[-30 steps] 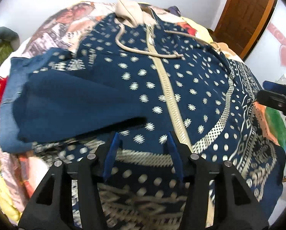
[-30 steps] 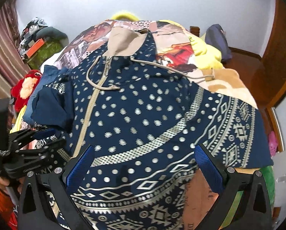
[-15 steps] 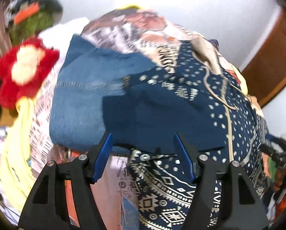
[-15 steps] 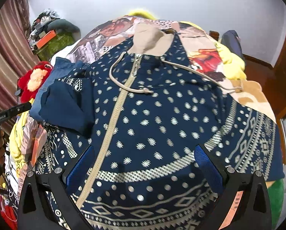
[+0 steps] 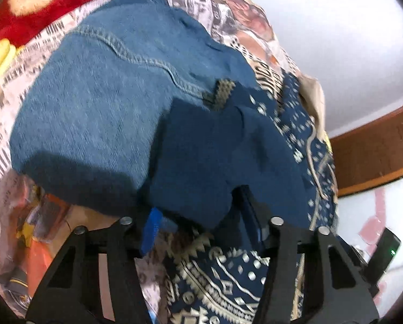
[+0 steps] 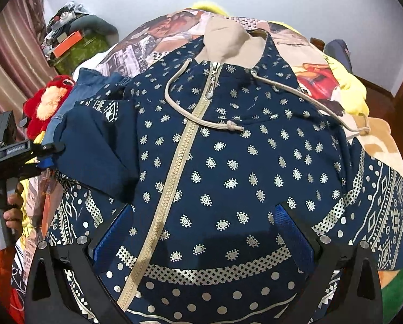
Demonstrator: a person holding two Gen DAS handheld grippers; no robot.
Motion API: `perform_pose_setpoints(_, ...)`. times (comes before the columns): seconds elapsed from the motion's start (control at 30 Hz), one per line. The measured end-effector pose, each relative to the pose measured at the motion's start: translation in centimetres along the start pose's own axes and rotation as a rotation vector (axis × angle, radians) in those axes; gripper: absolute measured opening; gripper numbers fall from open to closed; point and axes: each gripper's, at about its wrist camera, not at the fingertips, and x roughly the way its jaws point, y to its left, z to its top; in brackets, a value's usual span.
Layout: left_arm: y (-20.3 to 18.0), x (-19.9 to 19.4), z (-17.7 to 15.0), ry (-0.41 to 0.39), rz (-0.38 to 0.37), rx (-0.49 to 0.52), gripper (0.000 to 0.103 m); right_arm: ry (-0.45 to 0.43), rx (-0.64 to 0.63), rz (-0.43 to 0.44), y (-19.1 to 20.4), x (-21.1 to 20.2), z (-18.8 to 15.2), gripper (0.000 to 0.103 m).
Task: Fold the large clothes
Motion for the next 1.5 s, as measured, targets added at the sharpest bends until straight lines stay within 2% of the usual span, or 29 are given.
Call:
perform_pose_setpoints(0.03, -0.4, 0.0, 0.2, -0.017, 0.04, 0.029, 0.043, 0.001, -0.001, -0.001, -0.1, 0.0, -0.1, 0.103)
perform_pose_setpoints(0.07, -0.8, 0.1, 0.3, -0.029, 0.083, 0.06, 0.035, 0.003, -0.002, -0.005, -0.1, 0.1, -0.2, 0.103)
perform_pose_setpoints(0.1, -1.6, 0.1, 0.4, -0.047, 0.138, 0.102, 0.022, 0.006, 0.0, -0.009, -0.3, 0.1, -0.3, 0.103)
perform_pose_setpoints(0.17, -2.6, -0.1, 0.5, -0.069, 0.205, 0.15, 0.01, 0.009, 0.008, -0.011, -0.7, -0.1, -0.6, 0.103)
perform_pose_setpoints(0.27, -4.7, -1.2, 0.9, -0.133, 0.298, 0.215, 0.009, 0.003, 0.016, -0.015, -1.5, -0.9, -1.0, 0.103)
perform_pose_setpoints(0.33, -6.7, -2.6, 1.1, -0.184, 0.316, 0.266, 0.008, -0.007, 0.022, -0.022, -2.3, -1.7, -1.3, 0.103)
perform_pose_setpoints(0.5, -14.8, -6.8, 0.7, -0.322, 0.307, 0.459, 0.008, -0.048, 0.049, -0.04, -4.7, -4.2, -1.8, 0.103)
perform_pose_setpoints(0.7, -25.9, -9.1, -1.2, -0.369, 0.151, 0.642, 0.008, -0.097, 0.115, -0.053, -8.3, -6.9, -2.5, 0.103)
perform_pose_setpoints(0.8, -31.0, -8.0, -2.7, -0.328, 0.064, 0.708, 0.008, -0.117, 0.151, -0.061, -10.2, -8.2, -3.0, 0.103)
perform_pose_setpoints(0.87, -33.3, -6.4, -3.9, -0.292, 0.039, 0.755, 0.008, -0.13, 0.171, -0.072, -11.5, -9.1, -3.4, 0.103)
perform_pose_setpoints(1.0, -36.4, -1.7, -6.8, -0.205, 0.062, 0.869, 0.008, -0.137, 0.196, -0.093, -13.6, -10.0, -4.2, 0.103)
perform_pose_setpoints(1.1, -36.9, 3.0, -8.9, -0.088, 0.062, 0.908, 0.008, -0.134, 0.206, -0.111, -14.9, -10.3, -4.9, 0.103)
perform_pose_setpoints(1.27, -36.4, 8.4, -12.0, 0.078, 0.045, 0.916, 0.008, -0.118, 0.22, -0.129, -16.5, -10.0, -5.8, 0.103)
perform_pose_setpoints(1.43, -37.2, 11.1, -15.2, 0.204, 0.013, 0.947, 0.009, -0.092, 0.238, -0.136, -17.6, -8.9, -6.2, 0.103)
perform_pose_setpoints(1.5, -37.7, 11.1, -16.0, 0.236, 0.02, 0.974, 0.014, -0.085, 0.243, -0.133, -17.8, -8.6, -6.2, 0.103)
